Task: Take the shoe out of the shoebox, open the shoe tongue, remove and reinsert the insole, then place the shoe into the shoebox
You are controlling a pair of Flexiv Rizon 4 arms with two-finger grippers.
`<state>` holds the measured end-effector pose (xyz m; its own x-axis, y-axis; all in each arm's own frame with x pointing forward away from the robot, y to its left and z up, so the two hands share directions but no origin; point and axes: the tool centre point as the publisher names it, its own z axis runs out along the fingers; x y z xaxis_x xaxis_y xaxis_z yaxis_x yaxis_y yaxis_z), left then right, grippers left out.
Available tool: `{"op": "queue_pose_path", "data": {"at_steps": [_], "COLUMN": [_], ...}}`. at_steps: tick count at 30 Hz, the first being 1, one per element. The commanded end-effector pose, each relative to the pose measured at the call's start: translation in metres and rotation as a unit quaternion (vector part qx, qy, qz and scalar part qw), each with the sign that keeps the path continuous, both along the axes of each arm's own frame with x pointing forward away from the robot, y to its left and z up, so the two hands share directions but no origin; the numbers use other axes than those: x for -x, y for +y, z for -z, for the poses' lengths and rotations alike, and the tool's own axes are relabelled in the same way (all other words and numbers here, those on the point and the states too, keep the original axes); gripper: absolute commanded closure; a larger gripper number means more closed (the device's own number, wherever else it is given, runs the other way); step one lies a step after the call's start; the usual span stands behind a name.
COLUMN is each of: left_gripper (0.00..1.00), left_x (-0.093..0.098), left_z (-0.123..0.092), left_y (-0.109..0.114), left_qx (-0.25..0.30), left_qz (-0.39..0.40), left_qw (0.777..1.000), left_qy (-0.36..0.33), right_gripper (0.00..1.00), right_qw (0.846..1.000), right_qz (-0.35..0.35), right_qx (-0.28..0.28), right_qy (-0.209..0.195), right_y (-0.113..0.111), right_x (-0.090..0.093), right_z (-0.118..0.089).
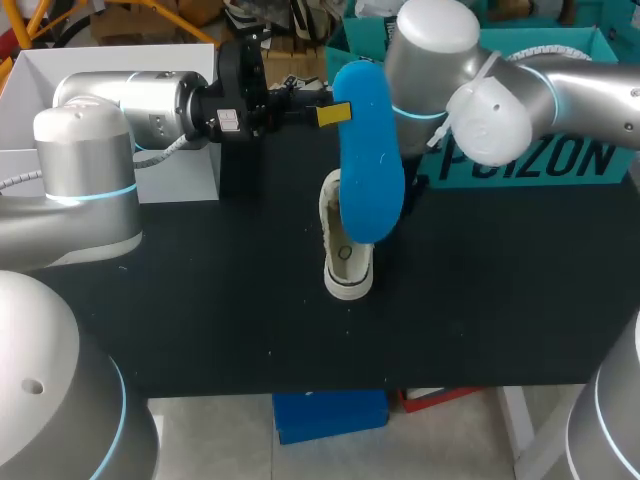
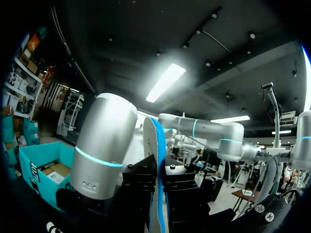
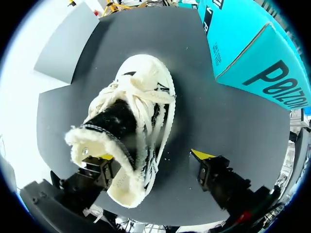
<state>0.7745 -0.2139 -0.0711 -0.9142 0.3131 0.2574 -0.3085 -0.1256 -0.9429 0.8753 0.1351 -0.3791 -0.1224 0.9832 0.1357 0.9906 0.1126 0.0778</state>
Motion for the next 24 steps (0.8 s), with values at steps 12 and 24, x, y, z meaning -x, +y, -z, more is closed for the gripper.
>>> {"op": "queue_pose_path", "data": {"at_steps": [12,24], "left_gripper": [1.00,1.00], "left_x": [0.001,0.001], "left_z": [0.001,0.001], "left_y": [-0.001,-0.001], "left_qx": [0.000,0.000], "left_qz": [-0.001,-0.001], "left_qw": [1.000,1.000], "left_qy": [-0.001,-0.001], "right_gripper": [0.00,0.00], "right_qw": [0.990,0.957], "right_qz": [-0.033,-0.033], "right_qx": [-0.135,-0.287], "right_qy": [0.003,-0.022], "right_y": [-0.037,-0.036], "right_x": [0.008,0.007], "right_z": [-0.050,-0.082]}}
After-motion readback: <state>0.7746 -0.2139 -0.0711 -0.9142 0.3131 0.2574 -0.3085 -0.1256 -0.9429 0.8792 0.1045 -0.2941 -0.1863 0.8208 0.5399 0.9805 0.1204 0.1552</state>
